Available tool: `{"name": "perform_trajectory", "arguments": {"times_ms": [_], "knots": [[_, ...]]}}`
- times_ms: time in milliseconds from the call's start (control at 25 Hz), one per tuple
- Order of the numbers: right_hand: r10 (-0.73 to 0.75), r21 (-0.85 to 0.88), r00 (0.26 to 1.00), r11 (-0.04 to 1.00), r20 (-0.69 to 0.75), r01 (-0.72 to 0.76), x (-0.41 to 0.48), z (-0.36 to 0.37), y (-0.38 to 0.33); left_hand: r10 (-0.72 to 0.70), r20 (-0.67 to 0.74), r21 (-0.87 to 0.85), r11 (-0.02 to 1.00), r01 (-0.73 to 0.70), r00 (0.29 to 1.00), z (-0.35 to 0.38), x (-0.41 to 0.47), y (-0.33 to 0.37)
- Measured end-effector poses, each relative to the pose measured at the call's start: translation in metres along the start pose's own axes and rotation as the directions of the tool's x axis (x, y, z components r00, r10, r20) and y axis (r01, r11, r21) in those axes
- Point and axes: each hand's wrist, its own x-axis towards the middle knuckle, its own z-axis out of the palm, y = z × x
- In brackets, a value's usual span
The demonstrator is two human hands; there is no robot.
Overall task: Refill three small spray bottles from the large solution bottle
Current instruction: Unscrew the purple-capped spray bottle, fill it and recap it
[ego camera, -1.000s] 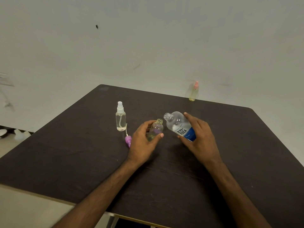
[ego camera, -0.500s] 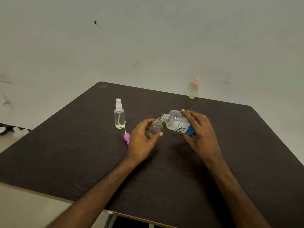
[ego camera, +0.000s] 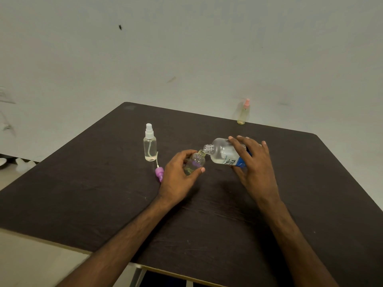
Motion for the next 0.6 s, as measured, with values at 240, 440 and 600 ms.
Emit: {"name": "perform_trajectory", "arguments": {"times_ms": [240,440,600], "knots": [[-0.019,-0.028,1.000,0.999,-0.013,0.018,0.0013,0.0005,0.0012,-0.003,0.009,0.017,1.000,0.003,1.000,-0.0001,0.0005,-0.0005],[-0.026,-0.034,0.999,0.999,-0.029,0.025,0.0018,-0.0005,0.0005,0.001,0.009,0.011,1.000,-0.001,1.000,0.0007,0.0005,-0.0027],[-0.030,-0.053,0.999,0.998,-0.029,0.028,0.0030,-0.0017,0.0002,0.000,0.006,0.004,1.000,0.000,1.000,0.0010,0.0008,-0.0017]]}}
